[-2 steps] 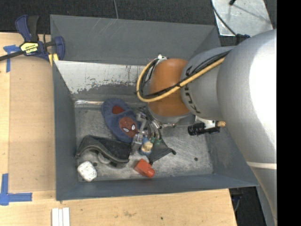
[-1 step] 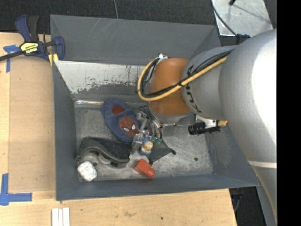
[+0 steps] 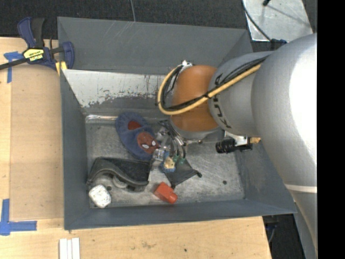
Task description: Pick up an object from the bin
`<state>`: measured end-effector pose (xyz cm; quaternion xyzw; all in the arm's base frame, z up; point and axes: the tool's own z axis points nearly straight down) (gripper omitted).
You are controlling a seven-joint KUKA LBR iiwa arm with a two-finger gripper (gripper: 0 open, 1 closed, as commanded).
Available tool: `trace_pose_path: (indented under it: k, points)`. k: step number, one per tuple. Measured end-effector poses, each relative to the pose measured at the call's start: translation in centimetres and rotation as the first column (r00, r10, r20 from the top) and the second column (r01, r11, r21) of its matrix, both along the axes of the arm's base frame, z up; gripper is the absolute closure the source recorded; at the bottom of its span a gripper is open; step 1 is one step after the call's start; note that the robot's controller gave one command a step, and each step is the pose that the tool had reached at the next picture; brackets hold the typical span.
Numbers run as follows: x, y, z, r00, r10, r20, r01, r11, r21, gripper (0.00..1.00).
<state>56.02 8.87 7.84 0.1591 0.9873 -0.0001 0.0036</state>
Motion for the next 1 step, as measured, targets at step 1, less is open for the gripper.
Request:
trace_pose_path:
  k: [1]
  points:
    - [0.19, -0.05, 11.24, 1.0, 0.002, 0.002, -0.002, 1.0, 0.003, 1.0]
